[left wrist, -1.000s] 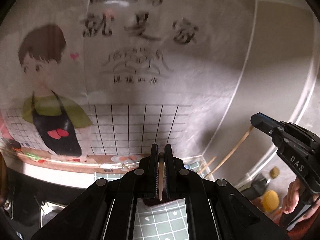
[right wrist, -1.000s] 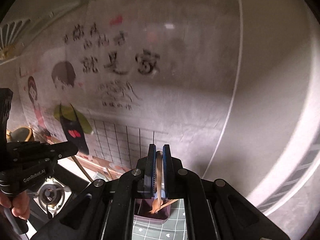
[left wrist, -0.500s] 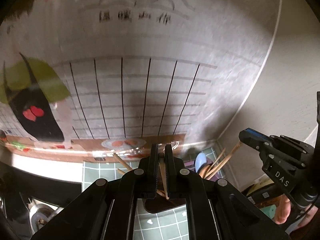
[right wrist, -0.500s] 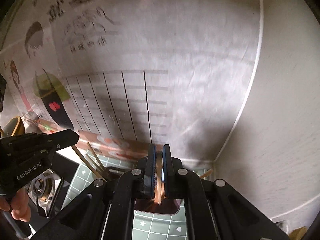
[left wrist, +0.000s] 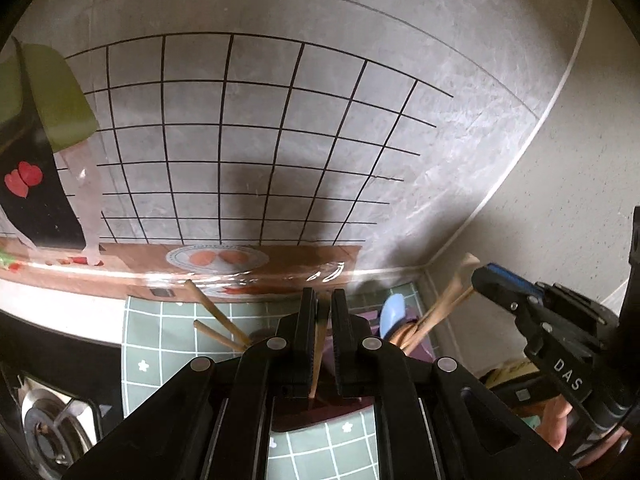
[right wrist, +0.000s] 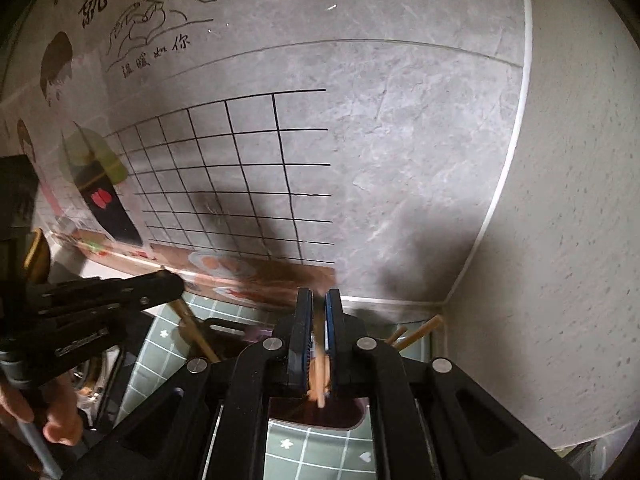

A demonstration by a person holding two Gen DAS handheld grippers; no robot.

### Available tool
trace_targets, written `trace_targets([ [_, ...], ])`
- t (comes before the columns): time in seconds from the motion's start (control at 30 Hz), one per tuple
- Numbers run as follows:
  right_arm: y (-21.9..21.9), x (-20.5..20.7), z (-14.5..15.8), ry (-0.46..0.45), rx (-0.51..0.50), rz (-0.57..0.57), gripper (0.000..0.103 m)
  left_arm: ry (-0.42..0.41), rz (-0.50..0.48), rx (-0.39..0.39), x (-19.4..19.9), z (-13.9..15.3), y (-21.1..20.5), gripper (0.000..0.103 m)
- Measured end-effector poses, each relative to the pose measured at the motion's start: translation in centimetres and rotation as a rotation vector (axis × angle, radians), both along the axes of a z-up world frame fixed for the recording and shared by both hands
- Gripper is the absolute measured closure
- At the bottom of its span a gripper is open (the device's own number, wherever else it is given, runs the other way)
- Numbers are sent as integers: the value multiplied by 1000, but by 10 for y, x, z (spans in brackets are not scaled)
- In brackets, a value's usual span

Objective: Organize utensils

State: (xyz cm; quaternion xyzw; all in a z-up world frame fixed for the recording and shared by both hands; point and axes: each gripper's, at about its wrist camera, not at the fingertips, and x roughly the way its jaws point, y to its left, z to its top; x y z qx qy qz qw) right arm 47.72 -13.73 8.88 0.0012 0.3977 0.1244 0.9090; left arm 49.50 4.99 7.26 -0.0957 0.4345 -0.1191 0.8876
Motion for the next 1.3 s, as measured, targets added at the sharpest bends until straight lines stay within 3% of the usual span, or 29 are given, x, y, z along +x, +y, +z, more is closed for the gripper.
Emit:
trace_targets([
  [0.2,-3,-13,7,-64,-16,-14,77,-43,-8,-9,-8,13,0,94],
  [0.3,-10,-24,16,-94,17,-30,75,-85,8,1,-24,25,2,94],
  [0.5,-21,-69,27,-153,58,-56,66,-188,64,93,-89,34,6,88],
  [0.73,-24,-146,28,-200,57,-60,64,-255,127,147,-181,28,10,86],
  [0.97,-18,-219,19,-245,45,-48,60,-262,197,130,-258,9,14,84],
  [1.3,-6,-284,-17,-246,12,-53,59,-333,238,226,-335,-2,3,83],
])
